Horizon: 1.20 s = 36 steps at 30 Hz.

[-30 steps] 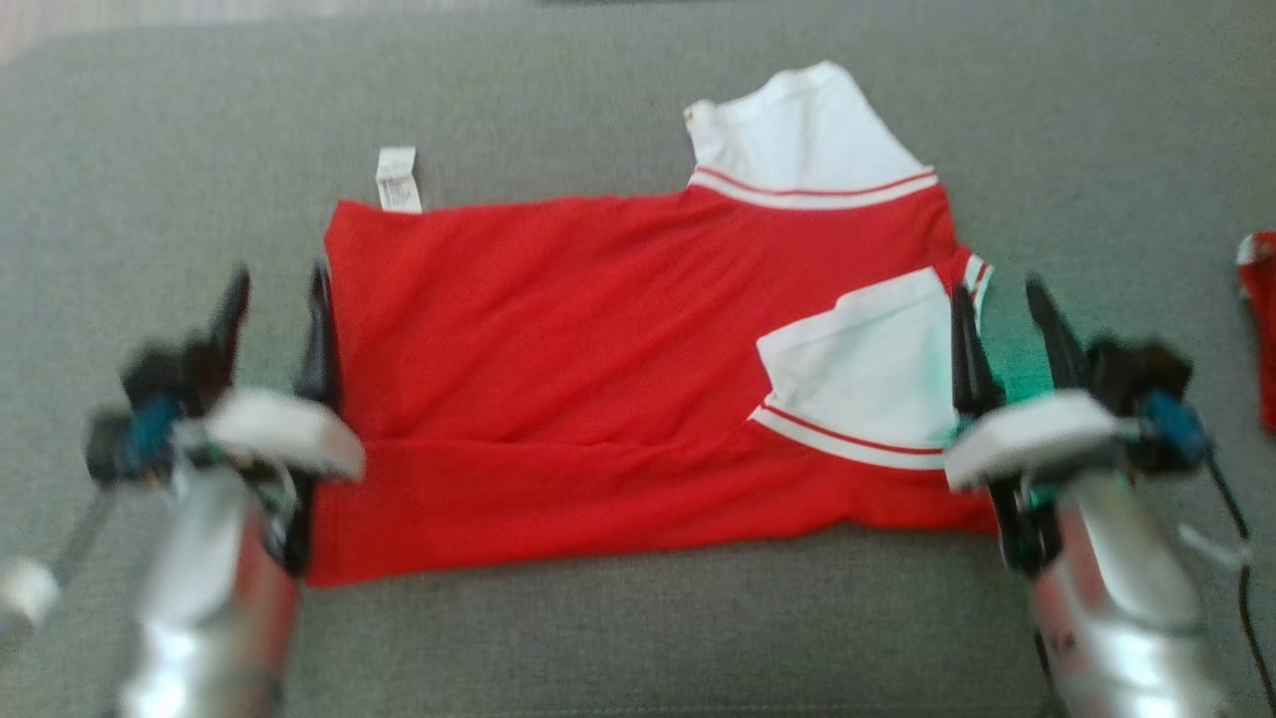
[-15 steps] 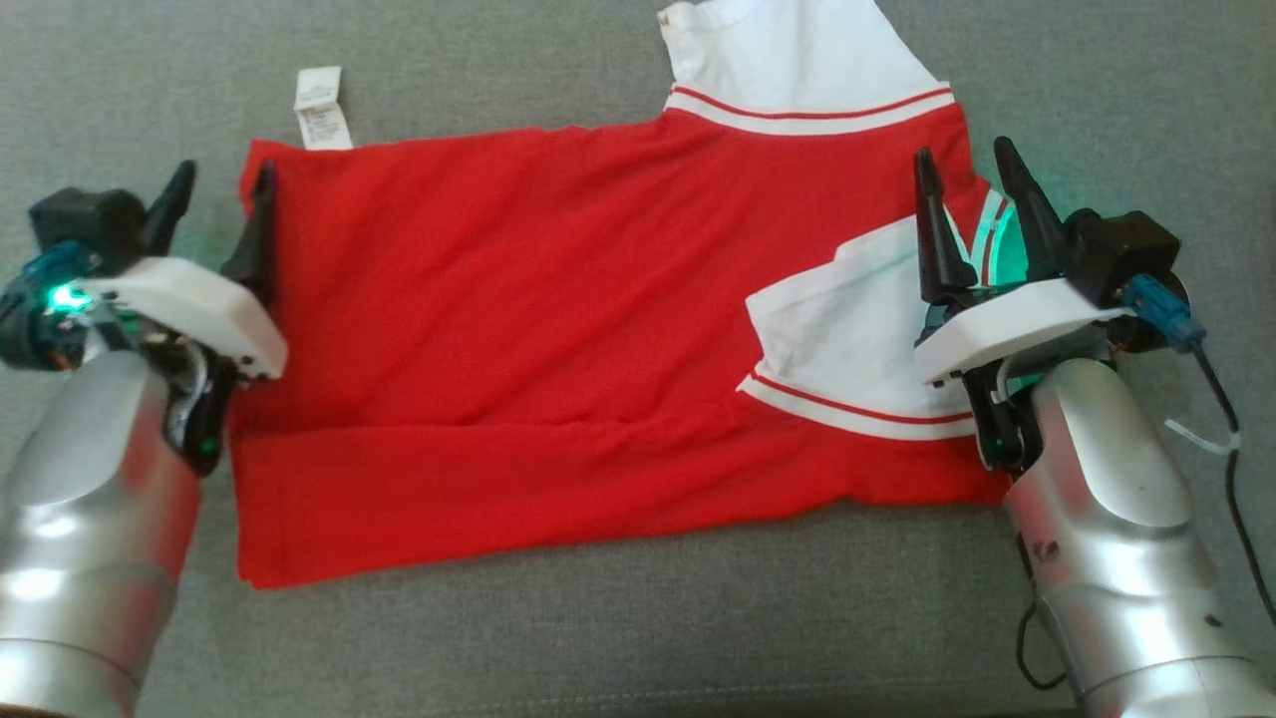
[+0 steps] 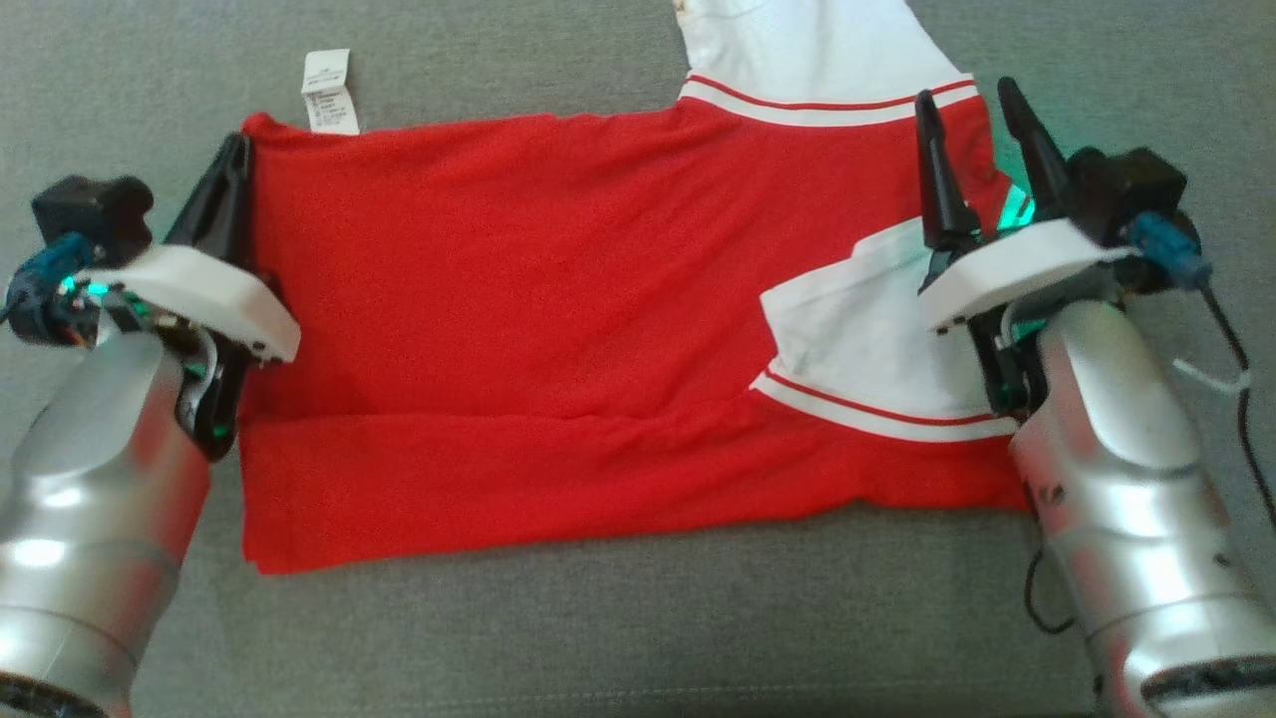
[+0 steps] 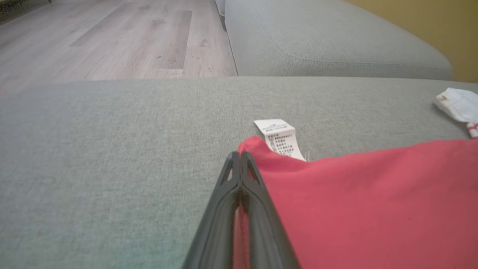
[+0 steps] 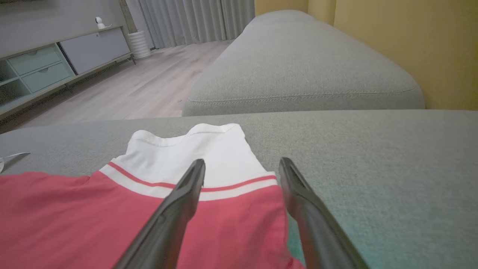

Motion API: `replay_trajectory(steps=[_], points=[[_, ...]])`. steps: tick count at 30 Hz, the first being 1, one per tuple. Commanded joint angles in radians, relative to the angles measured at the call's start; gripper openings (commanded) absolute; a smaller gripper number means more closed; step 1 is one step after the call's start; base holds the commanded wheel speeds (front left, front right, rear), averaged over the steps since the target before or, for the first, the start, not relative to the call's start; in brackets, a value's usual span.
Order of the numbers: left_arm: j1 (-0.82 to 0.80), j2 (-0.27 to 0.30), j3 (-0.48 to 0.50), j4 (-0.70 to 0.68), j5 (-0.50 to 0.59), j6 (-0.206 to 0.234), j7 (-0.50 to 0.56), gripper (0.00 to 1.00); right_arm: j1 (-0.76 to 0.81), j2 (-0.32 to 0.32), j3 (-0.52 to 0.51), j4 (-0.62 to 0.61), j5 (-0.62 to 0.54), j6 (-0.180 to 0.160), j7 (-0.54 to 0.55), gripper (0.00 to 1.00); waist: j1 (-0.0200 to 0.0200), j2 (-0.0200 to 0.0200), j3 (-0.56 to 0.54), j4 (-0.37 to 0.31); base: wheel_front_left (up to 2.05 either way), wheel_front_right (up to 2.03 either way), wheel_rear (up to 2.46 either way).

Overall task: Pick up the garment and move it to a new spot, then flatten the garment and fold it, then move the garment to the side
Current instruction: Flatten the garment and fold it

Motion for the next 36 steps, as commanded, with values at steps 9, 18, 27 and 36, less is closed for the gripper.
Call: replay_trajectory(steps=[9,18,27,36], points=[[-0.118,-0.002,-0.051,0.015,-0.023,0.002,-0.058,0.00,-0.257,-0.050,0.000,0.185,-0.017,-0.001,0.149,1.00,0.0000,0.0000,0.028,0.091,0.00,0.00,0.00],[-0.172,-0.093,-0.129,0.018,-0.054,0.002,-0.069,0.00,-0.454,-0.124,-0.079,0.407,-0.084,-0.001,0.352,1.00,0.0000,0.0000,0.056,0.203,0.00,0.00,0.00],[-0.192,-0.120,-0.158,-0.002,-0.065,0.002,-0.070,0.00,-0.515,-0.132,-0.105,0.504,-0.182,-0.001,0.380,0.38,0.0000,0.0000,0.074,0.240,0.00,0.00,0.00],[-0.181,-0.106,-0.054,-0.007,-0.024,0.003,-0.070,0.00,-0.535,-0.140,-0.135,0.478,-0.222,-0.001,0.173,0.00,0.0000,0.0000,0.069,0.220,0.00,0.00,0.00]])
